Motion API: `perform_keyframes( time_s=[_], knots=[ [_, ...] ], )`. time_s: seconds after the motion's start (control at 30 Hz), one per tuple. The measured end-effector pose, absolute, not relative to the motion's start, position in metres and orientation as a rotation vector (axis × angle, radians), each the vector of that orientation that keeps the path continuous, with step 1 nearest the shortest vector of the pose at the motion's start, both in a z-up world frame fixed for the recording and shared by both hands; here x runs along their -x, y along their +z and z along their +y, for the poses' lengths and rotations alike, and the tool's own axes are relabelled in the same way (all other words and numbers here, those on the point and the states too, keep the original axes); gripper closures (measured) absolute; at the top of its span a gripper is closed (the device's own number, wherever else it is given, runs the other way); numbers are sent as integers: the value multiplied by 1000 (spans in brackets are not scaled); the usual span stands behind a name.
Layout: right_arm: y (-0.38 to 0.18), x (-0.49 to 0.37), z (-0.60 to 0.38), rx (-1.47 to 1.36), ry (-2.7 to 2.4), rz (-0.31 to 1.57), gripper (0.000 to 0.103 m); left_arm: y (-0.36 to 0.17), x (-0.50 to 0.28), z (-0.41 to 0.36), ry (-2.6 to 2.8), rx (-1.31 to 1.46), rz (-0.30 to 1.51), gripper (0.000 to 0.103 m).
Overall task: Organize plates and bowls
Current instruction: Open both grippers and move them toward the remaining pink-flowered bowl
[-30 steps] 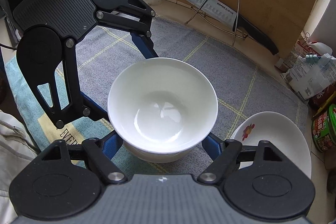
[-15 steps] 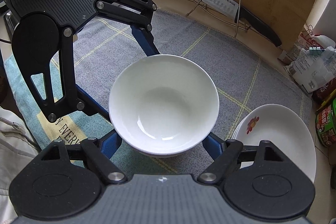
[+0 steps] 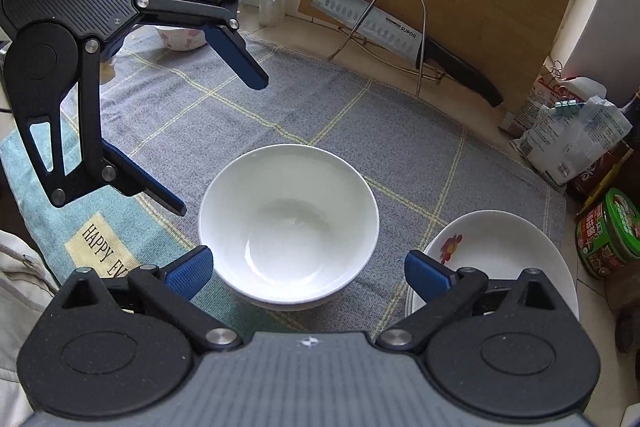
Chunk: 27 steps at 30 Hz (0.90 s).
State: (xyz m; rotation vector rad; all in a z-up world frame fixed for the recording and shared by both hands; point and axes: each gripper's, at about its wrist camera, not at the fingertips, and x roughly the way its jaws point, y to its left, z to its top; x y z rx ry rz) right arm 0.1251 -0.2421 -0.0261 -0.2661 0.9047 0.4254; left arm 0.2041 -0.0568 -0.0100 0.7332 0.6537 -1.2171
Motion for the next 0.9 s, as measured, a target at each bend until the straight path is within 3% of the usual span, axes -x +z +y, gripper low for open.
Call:
perform_keyframes(
  time_s=[0.47, 0.9],
  knots=[
    [-22, -119, -227, 140, 128, 831, 0, -5, -211, 14, -666, -189, 688, 5],
    [-16, -146, -136, 131, 228, 774, 0, -20, -220, 122, -388, -126, 726, 5]
  ],
)
